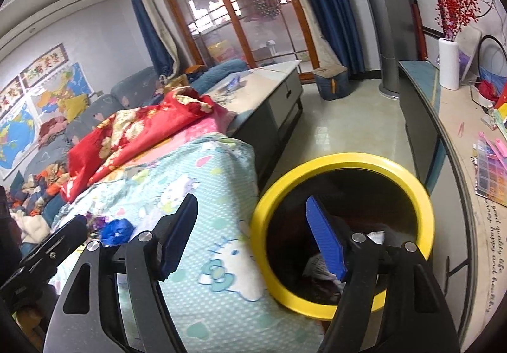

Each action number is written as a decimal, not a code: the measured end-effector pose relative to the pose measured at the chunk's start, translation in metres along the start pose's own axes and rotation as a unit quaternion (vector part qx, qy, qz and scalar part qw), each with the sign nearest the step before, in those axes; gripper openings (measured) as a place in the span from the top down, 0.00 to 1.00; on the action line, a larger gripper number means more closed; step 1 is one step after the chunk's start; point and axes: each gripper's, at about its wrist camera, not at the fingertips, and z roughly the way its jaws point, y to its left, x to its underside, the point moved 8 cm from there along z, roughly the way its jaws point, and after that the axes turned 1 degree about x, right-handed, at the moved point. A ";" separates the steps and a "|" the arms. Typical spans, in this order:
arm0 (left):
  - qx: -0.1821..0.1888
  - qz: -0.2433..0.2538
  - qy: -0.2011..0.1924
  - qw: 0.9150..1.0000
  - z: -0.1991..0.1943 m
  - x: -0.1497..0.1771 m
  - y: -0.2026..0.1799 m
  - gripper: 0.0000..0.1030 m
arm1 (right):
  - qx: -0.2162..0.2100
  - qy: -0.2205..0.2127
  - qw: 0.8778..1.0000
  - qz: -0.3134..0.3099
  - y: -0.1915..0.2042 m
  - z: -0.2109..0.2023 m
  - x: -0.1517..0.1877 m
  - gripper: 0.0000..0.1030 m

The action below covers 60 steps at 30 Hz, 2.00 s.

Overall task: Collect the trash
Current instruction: 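Move both tools back over the remaining trash on the bed, then grasp the purple snack packet with the left tool while the right grasps the white foam net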

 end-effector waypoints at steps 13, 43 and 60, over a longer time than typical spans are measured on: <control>-0.039 -0.024 -0.033 0.998 -0.028 -0.007 0.040 0.11 | -0.041 0.018 0.997 -0.061 0.065 0.004 0.018 0.30; -0.151 -0.107 -0.050 0.982 -0.079 0.003 0.171 0.11 | -0.107 0.081 0.978 -0.163 0.179 0.039 0.061 0.21; -0.180 -0.071 -0.002 0.981 -0.065 0.012 0.218 0.37 | -0.079 0.133 0.979 -0.132 0.190 0.085 0.083 0.21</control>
